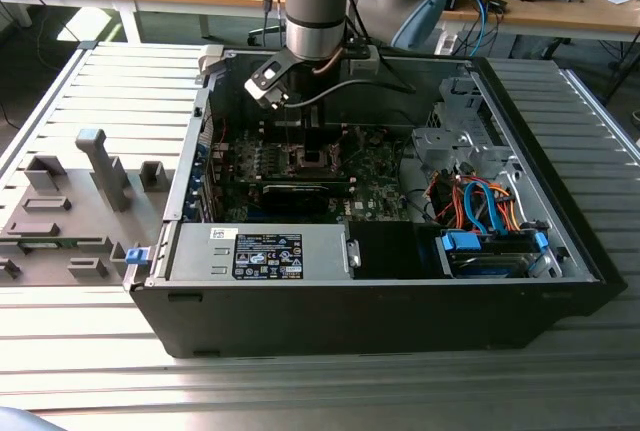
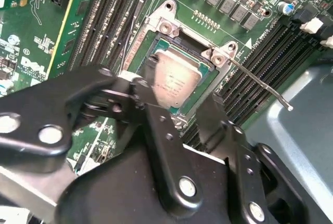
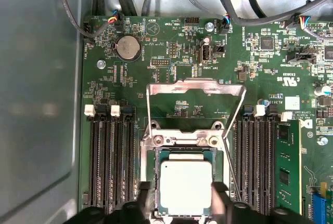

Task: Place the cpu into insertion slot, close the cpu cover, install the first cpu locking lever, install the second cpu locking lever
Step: 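Place the cpu into insertion slot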

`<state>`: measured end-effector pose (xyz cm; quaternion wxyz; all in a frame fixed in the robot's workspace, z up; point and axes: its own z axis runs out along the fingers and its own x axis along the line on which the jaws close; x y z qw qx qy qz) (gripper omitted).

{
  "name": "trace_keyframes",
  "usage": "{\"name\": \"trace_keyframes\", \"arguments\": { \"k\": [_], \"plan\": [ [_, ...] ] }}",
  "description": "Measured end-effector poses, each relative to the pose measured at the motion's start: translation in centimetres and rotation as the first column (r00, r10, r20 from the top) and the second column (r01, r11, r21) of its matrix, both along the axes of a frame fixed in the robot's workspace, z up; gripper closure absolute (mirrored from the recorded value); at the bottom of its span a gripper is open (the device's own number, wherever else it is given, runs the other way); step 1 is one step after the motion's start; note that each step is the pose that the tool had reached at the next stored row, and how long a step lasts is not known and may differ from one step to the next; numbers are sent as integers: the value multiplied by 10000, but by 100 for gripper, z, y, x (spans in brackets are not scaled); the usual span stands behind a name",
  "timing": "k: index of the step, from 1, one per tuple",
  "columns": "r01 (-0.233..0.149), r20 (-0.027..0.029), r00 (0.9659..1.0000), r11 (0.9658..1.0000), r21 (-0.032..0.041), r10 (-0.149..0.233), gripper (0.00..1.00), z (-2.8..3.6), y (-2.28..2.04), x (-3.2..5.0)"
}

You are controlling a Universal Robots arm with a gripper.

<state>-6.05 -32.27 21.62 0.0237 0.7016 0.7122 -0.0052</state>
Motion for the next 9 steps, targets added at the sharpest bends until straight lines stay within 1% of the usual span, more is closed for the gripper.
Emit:
{"name": "trace_keyframes", "arguments": {
  "k": [6,7,8,9],
  "plan": [
    [0,-1,10000,10000,1,0,76,-1,-8,0],
    [0,-5,10000,10000,3,0,89,-3,-9,0],
    [-3,-16,10000,10000,2,3,89,-9,-10,1],
    [-2,-41,10000,10000,2,2,89,-19,-12,2]
  ]
}}
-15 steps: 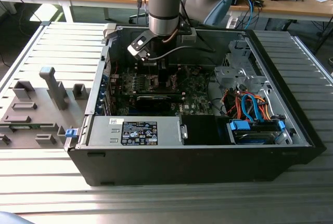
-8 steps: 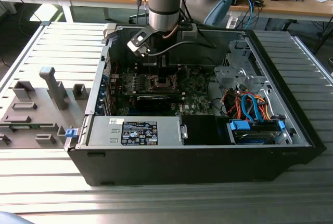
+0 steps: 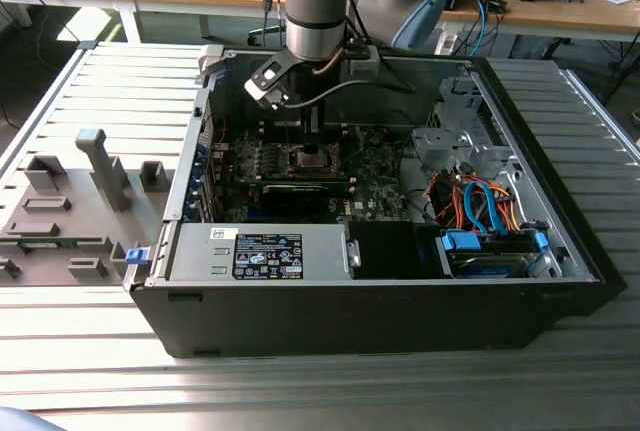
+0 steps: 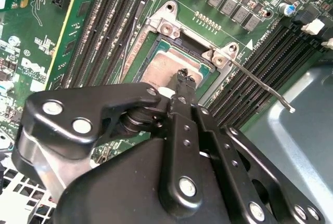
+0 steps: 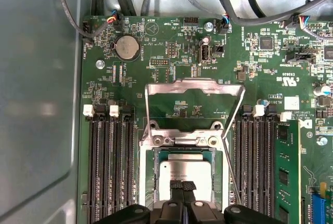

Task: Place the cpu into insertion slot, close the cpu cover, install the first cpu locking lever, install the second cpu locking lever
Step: 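Place the cpu into insertion slot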

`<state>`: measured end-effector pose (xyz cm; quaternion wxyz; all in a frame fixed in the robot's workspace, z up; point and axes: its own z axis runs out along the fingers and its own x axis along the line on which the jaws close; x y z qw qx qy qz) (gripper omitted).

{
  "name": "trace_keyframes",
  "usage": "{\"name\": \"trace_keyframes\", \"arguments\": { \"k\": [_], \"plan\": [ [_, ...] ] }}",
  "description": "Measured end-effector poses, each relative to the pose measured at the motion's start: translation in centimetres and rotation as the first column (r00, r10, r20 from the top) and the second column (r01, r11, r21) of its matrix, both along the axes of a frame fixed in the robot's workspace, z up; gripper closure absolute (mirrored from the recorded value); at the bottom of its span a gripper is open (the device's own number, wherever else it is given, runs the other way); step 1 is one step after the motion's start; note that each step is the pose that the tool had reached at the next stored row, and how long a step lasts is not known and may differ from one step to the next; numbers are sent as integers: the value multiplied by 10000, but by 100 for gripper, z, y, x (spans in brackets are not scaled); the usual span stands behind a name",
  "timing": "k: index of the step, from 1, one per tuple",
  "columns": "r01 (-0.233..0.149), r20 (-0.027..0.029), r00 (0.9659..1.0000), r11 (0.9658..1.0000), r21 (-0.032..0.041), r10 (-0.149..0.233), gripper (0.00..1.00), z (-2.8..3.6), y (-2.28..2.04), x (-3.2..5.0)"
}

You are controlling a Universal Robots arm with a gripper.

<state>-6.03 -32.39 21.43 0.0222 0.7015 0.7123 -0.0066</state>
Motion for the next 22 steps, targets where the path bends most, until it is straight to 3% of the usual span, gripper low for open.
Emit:
{"name": "trace_keyframes", "arguments": {
  "k": [5,6,7,8,9,10,11,13,14,18,22],
  "plan": [
    [3,-145,9999,10000,1,-3,89,-75,-11,24],
    [2,-238,9997,10000,-1,-2,89,-101,-13,71],
    [3,-239,9997,10000,-2,-3,89,-100,-13,74],
    [2,-237,9997,10000,1,-2,89,26,-13,75],
    [2,-238,9997,10000,-1,-2,89,192,-13,75],
    [2,-239,9997,10000,-2,-2,89,287,-13,75],
    [3,-238,9997,10000,-1,-3,89,365,-13,75],
    [2,-238,9997,10000,-1,-2,89,458,-13,75],
    [2,-237,9997,10000,0,-2,89,556,-13,75],
    [2,-238,9997,10000,-1,-2,89,669,-13,75],
    [2,-238,9997,10000,-1,-2,89,729,-13,75]
  ]
}}
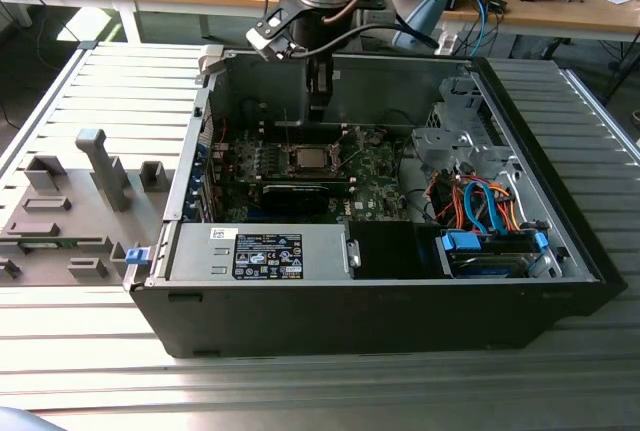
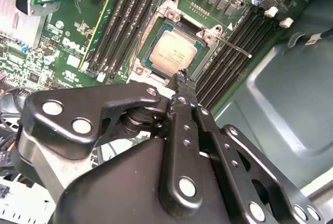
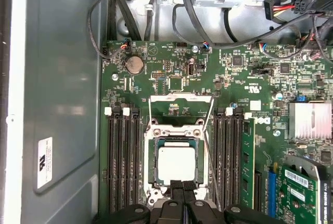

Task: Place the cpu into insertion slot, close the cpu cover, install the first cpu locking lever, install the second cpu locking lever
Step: 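Place the cpu into insertion slot, then close the cpu cover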

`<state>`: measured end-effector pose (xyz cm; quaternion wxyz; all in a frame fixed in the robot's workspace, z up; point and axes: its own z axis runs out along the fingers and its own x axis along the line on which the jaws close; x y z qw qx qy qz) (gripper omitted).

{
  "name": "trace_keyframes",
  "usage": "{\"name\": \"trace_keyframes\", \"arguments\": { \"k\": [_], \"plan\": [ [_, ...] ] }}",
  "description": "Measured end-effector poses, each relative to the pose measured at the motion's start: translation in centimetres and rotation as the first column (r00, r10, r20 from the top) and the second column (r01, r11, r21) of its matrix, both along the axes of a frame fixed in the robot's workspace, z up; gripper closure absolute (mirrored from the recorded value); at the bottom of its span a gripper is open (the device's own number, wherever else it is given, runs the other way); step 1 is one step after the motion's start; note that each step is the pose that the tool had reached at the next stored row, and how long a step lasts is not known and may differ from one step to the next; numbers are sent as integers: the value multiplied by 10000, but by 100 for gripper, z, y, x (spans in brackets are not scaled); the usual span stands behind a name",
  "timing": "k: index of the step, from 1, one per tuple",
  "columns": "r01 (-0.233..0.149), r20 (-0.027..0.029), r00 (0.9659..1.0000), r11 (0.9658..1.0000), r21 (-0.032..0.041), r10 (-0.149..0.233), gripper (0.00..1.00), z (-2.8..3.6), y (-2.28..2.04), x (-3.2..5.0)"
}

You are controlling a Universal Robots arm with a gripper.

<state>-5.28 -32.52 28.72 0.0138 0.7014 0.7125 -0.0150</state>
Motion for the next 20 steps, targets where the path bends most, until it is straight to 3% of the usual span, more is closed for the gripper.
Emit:
{"name": "trace_keyframes", "arguments": {
  "k": [20],
  "plan": [
    [0,0,10000,10000,-7,0,89,7,-9,27]
  ]
}}
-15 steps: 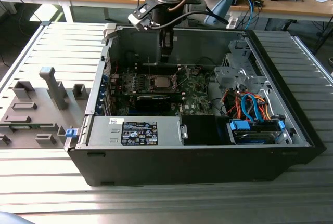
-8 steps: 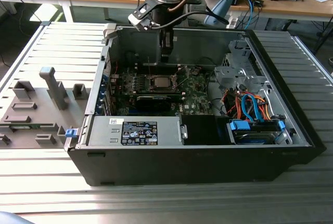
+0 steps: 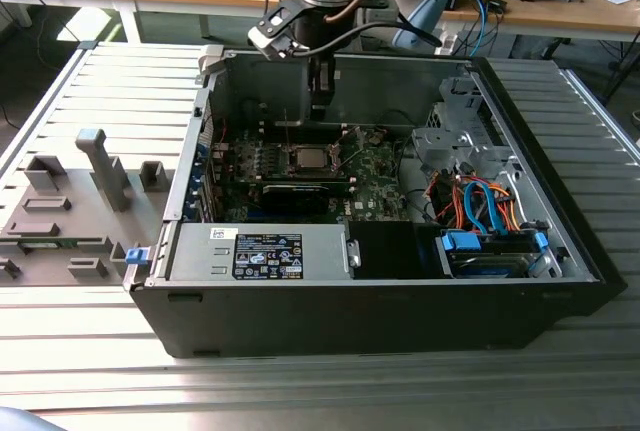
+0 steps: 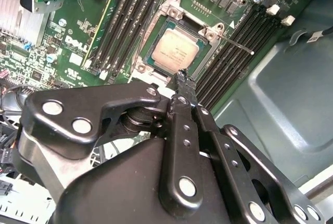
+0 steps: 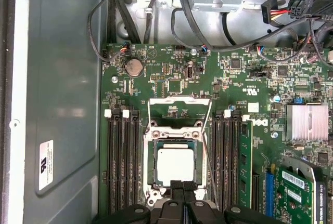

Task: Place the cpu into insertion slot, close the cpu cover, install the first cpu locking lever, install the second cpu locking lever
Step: 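Close the cpu cover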

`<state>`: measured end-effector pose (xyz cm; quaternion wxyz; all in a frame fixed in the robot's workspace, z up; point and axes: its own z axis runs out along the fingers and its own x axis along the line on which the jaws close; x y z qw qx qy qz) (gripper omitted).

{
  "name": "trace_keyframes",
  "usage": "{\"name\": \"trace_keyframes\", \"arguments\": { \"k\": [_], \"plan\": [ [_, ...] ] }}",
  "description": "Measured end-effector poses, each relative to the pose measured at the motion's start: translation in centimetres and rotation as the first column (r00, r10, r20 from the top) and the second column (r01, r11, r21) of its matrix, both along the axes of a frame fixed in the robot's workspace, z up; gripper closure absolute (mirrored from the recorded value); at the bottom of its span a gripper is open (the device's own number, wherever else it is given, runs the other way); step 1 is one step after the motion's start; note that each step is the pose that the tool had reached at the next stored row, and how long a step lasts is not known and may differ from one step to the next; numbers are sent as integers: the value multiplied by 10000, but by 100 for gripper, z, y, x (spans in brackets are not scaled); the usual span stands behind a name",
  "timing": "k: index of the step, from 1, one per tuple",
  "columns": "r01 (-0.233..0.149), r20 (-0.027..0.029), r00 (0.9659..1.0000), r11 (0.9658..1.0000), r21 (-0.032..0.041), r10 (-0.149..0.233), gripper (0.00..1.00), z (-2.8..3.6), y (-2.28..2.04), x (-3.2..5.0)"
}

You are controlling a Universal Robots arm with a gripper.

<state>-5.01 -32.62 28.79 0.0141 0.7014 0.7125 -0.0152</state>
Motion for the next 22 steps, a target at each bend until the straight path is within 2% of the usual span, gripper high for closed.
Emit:
{"name": "trace_keyframes", "arguments": {
  "k": [15,16,17,18,22],
  "plan": [
    [0,0,10000,10000,1,0,89,-8,0,49],
    [-1,-2,10000,10000,31,1,89,-10,0,57],
    [0,0,10000,9999,149,0,89,-13,-3,60],
    [-1,0,10000,9998,201,1,89,-14,-13,61],
    [0,0,10000,9998,209,0,89,-7,-26,63]
  ]
}}
